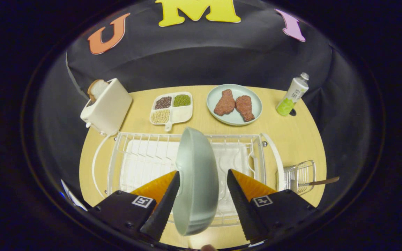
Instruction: Take the plate from the dish rack, then take the spoon from the basket and place it into the plate.
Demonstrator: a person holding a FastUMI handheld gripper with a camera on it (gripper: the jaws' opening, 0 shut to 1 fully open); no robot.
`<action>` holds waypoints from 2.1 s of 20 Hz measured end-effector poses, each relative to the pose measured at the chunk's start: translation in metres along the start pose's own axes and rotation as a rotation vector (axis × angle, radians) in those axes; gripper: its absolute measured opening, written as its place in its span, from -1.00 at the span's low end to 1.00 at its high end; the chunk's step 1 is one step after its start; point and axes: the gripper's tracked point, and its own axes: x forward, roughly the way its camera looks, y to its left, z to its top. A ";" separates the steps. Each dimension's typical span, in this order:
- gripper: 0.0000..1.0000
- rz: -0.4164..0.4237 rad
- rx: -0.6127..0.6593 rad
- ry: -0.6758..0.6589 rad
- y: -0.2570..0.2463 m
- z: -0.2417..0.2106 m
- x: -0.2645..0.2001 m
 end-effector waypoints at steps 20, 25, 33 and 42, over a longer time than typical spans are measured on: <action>-0.33 0.035 0.076 -0.213 0.004 -0.017 -0.102; -0.34 0.249 0.107 -0.202 -0.004 -0.105 -0.103; -0.34 0.411 0.168 -0.175 -0.018 -0.219 -0.051; -0.34 0.579 0.368 -0.057 -0.037 -0.262 0.019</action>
